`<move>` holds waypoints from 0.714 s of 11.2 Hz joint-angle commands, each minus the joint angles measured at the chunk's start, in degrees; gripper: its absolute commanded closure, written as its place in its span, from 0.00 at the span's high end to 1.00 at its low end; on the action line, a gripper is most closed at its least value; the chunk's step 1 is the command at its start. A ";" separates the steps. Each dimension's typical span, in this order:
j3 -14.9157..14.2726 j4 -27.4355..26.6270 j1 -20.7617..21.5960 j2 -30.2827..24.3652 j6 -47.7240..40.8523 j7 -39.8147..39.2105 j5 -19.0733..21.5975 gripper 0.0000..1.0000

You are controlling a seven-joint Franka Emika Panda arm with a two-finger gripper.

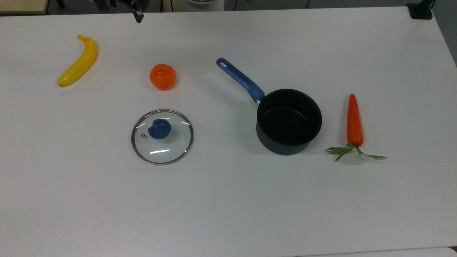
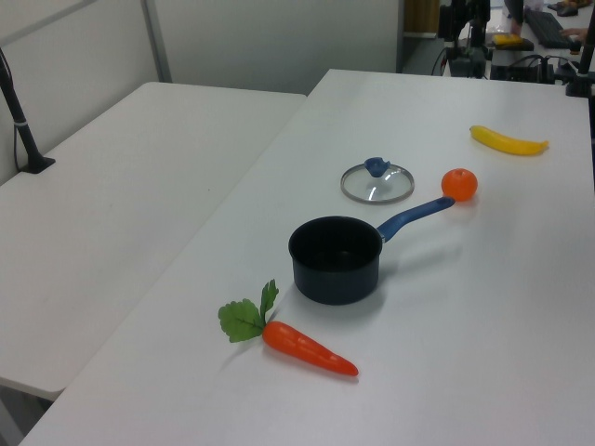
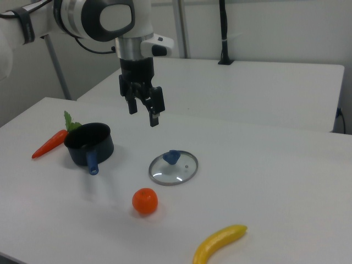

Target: Close lid

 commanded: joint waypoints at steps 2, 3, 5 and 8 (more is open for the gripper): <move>-0.35 -0.99 -0.16 -0.94 -0.17 -1.52 0.87 1.00; -0.35 -1.08 -0.25 -0.94 0.70 -1.87 0.96 1.00; -0.61 -0.99 -0.51 -0.85 1.23 -2.67 2.53 1.00; -1.05 -0.82 -0.69 -1.03 1.14 -3.81 3.16 1.00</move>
